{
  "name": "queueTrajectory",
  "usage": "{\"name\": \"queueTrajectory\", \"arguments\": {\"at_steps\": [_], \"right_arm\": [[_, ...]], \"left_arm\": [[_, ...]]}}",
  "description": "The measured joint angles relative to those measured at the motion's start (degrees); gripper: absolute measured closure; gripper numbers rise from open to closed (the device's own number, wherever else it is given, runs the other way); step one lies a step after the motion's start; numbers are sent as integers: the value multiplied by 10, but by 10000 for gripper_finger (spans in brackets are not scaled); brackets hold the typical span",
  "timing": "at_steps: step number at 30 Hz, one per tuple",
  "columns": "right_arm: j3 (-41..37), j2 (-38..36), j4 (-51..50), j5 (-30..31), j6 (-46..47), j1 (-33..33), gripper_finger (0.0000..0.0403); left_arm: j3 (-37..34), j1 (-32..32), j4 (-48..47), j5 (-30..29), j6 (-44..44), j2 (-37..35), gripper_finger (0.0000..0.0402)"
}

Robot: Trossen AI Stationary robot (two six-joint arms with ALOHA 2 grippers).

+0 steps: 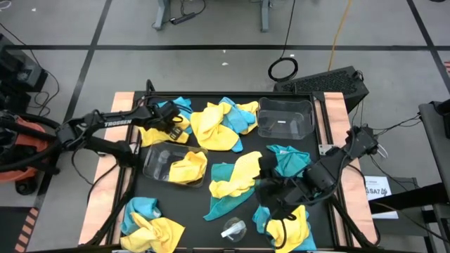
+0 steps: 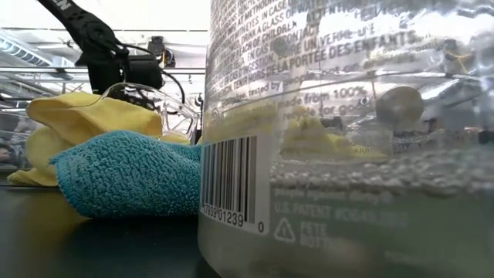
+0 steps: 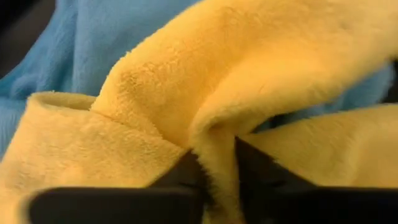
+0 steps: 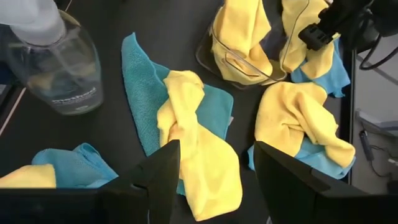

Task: Sort microfiber towel by color & place in baskets
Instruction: Put the yellow microfiber towel into the bottom transparent bin

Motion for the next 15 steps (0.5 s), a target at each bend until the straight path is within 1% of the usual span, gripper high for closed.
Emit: {"name": "queueTrajectory", "arguments": {"at_steps": [1,2,7,10,15], "right_arm": [[0,0,0,3,1,2,206],[0,0,0,4,2,4,206],[0,0,0,5,8,6,206],[0,0,0,5,10,7,206],[0,0,-9,4,11,7,206]], "left_arm": [[8,-4,-9,6,3,-1,376],[18,-8,-21,8,4,-3,385],[76,-39,-76,-5,3,-19,390],[117,-67,-106,-17,2,-35,395],[187,-121,-137,-20,2,-73,397]]}}
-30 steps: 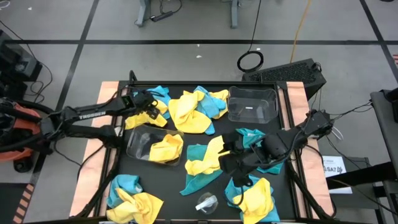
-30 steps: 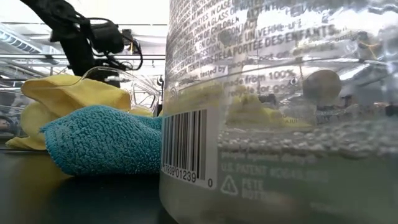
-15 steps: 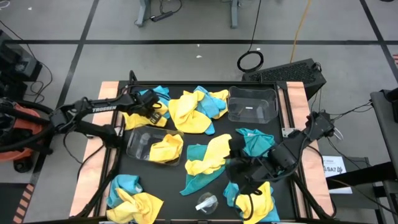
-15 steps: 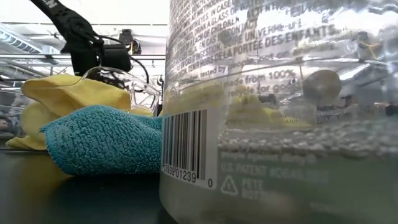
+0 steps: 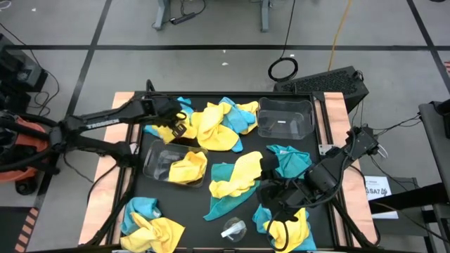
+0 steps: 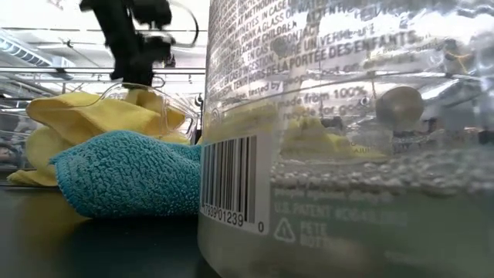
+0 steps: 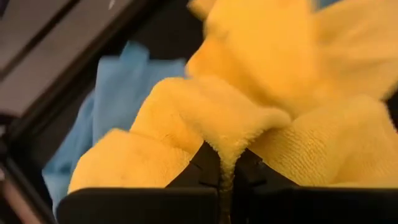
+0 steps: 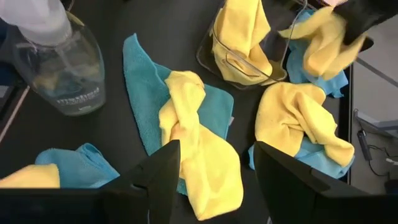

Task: Sort microfiber towel by color & place in baskets
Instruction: Put the yellow microfiber towel into the bottom transparent bin

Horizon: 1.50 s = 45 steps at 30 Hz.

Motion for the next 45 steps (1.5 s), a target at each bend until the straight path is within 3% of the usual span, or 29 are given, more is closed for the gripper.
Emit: {"name": "queueTrajectory", "arguments": {"at_steps": [10,24,37,45], "right_arm": [[0,0,-13,0,2,0,206],[0,0,-16,0,1,1,206],[0,0,-17,0,6,2,206],[0,0,-28,15,7,2,206]], "left_arm": [[120,-140,-21,17,-30,-58,398],[147,-355,33,21,-99,-62,398],[220,-426,-109,6,-156,-63,398],[253,-457,-133,4,-168,-63,398]]}}
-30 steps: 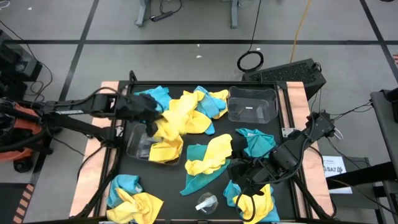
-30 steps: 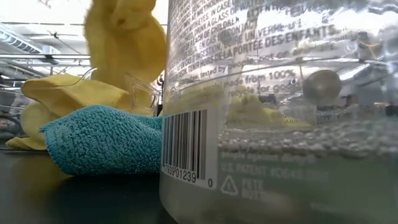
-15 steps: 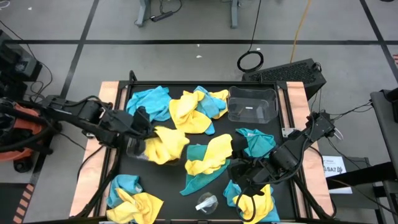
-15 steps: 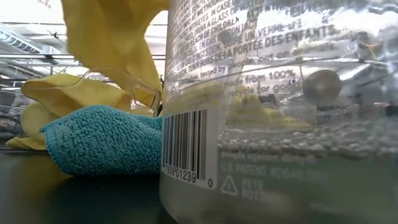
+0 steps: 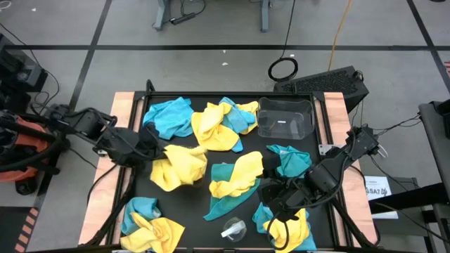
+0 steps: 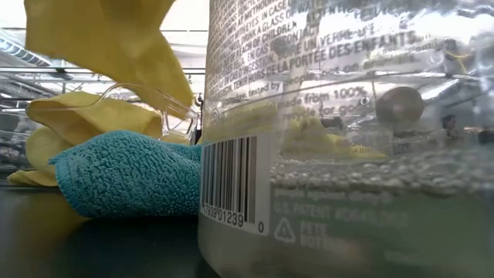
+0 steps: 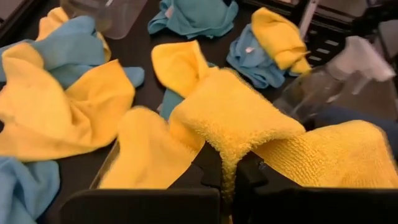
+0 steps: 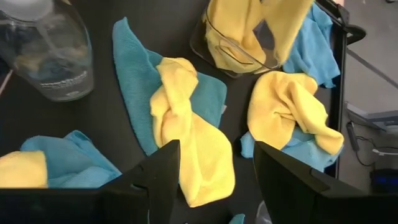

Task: Sort microfiber towel by color & place in baskets
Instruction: Put the yellow microfiber towel into the bottom transparent bin

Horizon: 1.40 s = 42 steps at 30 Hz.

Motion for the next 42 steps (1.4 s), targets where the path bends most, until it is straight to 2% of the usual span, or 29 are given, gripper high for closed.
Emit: {"name": "queueTrajectory", "arguments": {"at_steps": [9,14,23,31,37,42], "right_arm": [[0,0,0,0,3,0,206],[0,0,1,0,4,0,206],[0,0,8,8,4,0,206],[0,0,16,8,17,0,206],[0,0,17,8,21,5,206],[0,0,18,9,21,9,206]], "left_arm": [[42,-31,-70,-14,13,-5,398],[18,-31,-127,-17,-22,10,398],[-74,-6,-155,-55,-77,59,394],[-159,47,-113,-84,-75,113,392],[-227,65,-7,-53,-30,159,391],[-260,78,29,-35,-26,206,391]]}}
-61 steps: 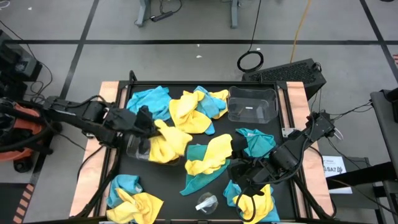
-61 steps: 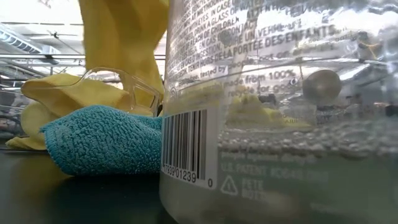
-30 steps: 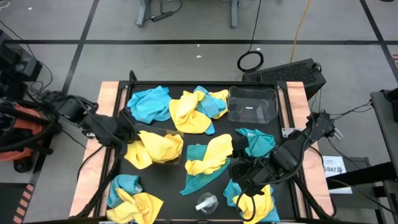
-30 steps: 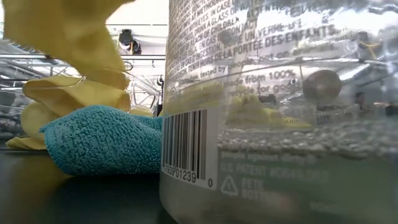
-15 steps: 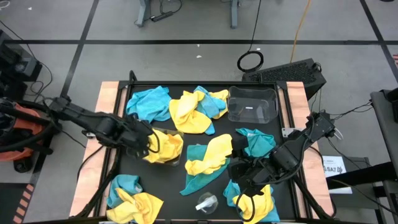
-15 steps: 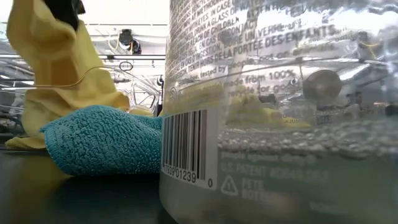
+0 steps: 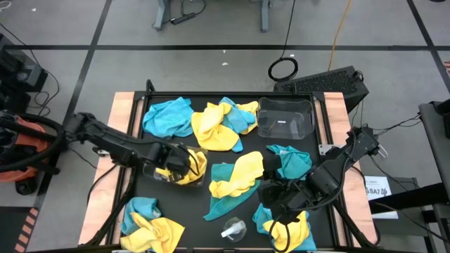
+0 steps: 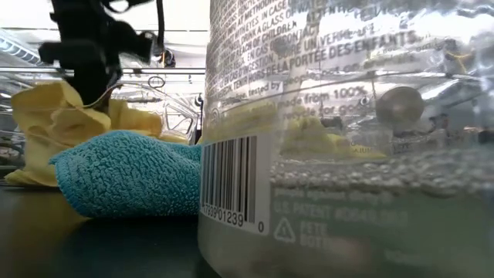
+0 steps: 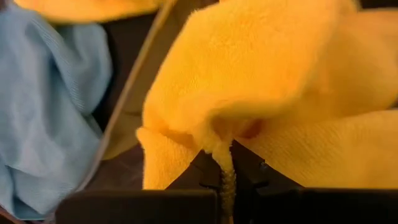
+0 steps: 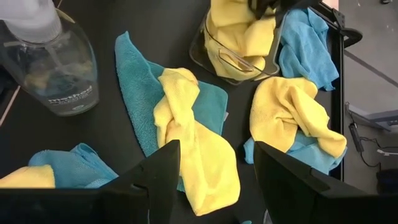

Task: Sort microfiber towel by color & place in baskets
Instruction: Put the yellow microfiber towel into the bottom transparent bin

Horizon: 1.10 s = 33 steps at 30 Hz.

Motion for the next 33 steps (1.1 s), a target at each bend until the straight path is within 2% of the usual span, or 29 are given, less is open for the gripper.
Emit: {"name": "queueTrajectory", "arguments": {"at_steps": [9,16,19,22,27,30,33], "right_arm": [[0,0,0,1,6,0,206],[0,0,1,0,7,0,206],[0,0,1,0,8,0,206],[0,0,1,0,8,0,206],[0,0,0,0,8,0,206],[0,0,-1,0,7,0,206],[0,0,-1,0,6,0,206]], "left_arm": [[-38,3,64,25,29,67,390],[-41,4,88,32,42,81,383],[-41,4,91,29,42,75,354],[-33,3,90,31,42,67,309],[-2,3,65,59,41,43,237],[25,3,44,67,40,19,211],[50,3,22,68,41,-7,202]]}}
